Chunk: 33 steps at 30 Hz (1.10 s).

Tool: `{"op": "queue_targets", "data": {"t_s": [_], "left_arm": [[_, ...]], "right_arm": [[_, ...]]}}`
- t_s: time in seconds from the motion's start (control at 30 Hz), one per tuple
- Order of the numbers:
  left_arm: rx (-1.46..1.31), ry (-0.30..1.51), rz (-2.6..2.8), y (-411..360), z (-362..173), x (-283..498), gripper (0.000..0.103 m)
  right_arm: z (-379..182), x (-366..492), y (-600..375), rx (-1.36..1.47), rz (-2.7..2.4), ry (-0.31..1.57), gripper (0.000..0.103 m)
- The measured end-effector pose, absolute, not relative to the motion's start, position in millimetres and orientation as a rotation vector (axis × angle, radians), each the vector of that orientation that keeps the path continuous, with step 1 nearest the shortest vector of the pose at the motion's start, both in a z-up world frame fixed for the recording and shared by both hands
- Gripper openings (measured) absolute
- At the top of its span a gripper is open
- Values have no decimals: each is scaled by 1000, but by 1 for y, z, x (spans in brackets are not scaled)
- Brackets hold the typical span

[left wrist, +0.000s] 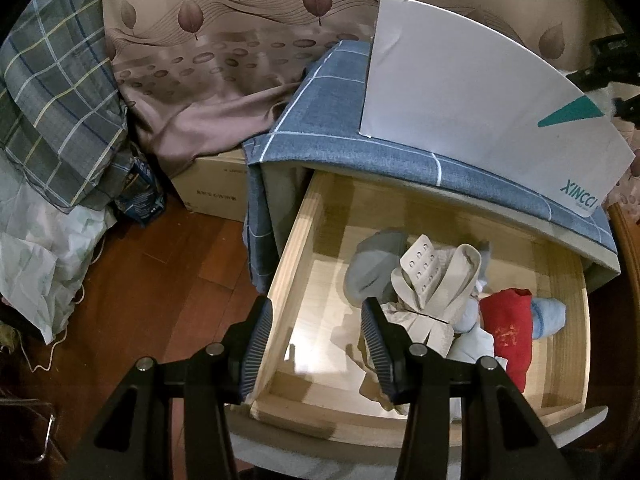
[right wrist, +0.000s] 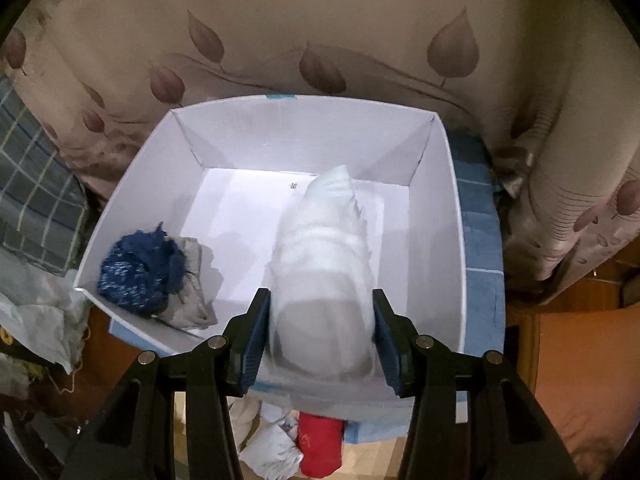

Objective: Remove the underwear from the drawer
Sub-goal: 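Lower the white rolled item into the white box and open the right tool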

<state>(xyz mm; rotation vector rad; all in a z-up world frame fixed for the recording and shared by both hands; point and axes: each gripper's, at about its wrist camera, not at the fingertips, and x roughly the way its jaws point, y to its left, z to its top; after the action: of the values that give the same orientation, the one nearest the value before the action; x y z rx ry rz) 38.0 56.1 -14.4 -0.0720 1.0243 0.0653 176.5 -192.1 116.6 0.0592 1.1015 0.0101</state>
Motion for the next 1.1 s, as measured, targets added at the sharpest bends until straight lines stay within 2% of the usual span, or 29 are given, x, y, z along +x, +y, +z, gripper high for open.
{"op": "queue_targets", "data": {"t_s": [0.27, 0.43, 0.8, 0.93, 1.1], "left_arm": [[-79, 1027, 62, 56, -15, 40, 47], [-82, 1026, 63, 57, -15, 40, 47], [-90, 1039, 66, 59, -16, 40, 47], [-92, 1041, 68, 62, -16, 38, 47], [-87, 1044, 69, 62, -16, 39, 47]], "right_arm": [[98, 192, -189, 34, -10, 1139, 47], [105, 186, -193, 55, 1, 1121, 46], [135, 116, -199, 60, 99, 1099, 46], [118, 82, -199, 78, 145, 1144, 46], [66, 50, -194, 96, 179, 1257, 46]]}}
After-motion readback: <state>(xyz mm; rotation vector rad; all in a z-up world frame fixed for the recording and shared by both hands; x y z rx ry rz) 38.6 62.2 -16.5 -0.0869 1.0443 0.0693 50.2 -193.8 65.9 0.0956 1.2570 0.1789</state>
